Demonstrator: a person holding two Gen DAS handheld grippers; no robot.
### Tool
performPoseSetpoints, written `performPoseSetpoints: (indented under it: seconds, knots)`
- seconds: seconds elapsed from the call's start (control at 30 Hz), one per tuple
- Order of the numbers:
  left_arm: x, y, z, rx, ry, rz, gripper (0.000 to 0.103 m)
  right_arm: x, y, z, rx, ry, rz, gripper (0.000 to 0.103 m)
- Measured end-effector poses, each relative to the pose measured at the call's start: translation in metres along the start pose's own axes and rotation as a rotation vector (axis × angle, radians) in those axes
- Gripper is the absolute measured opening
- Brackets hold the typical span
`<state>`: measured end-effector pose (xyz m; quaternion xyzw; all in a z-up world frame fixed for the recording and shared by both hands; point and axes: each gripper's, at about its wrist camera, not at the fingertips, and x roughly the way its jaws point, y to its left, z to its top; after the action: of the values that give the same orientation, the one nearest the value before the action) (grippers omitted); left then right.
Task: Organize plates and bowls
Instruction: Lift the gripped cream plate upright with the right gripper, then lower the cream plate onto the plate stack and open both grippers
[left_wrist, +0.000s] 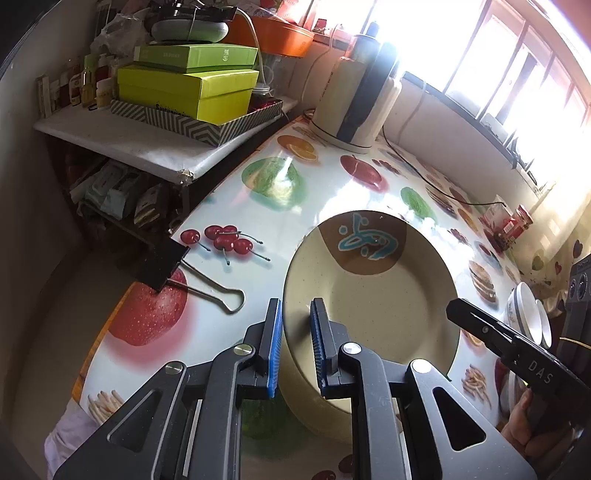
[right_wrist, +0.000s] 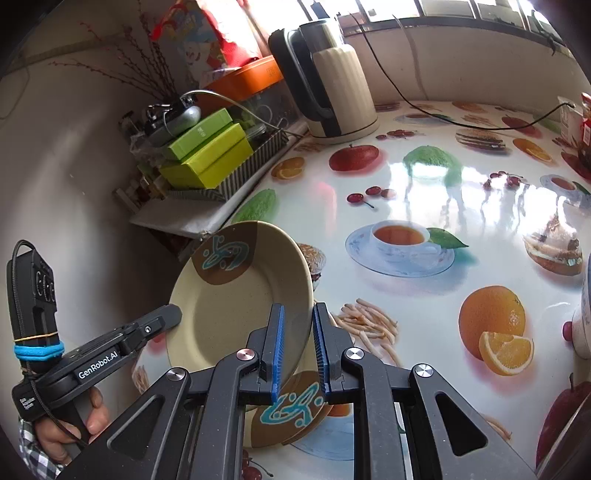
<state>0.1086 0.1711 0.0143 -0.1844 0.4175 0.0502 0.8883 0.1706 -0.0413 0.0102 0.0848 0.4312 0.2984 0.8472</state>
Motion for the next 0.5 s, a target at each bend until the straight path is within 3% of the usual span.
performPoseSetpoints:
  seconds: [0.5]
  knots:
    - [-0.006,-0.003,-0.017,0.011,0.011,-0.001,0.016,-0.009,-0.003,-0.017,0.012,0.001,-0.005,0.016]
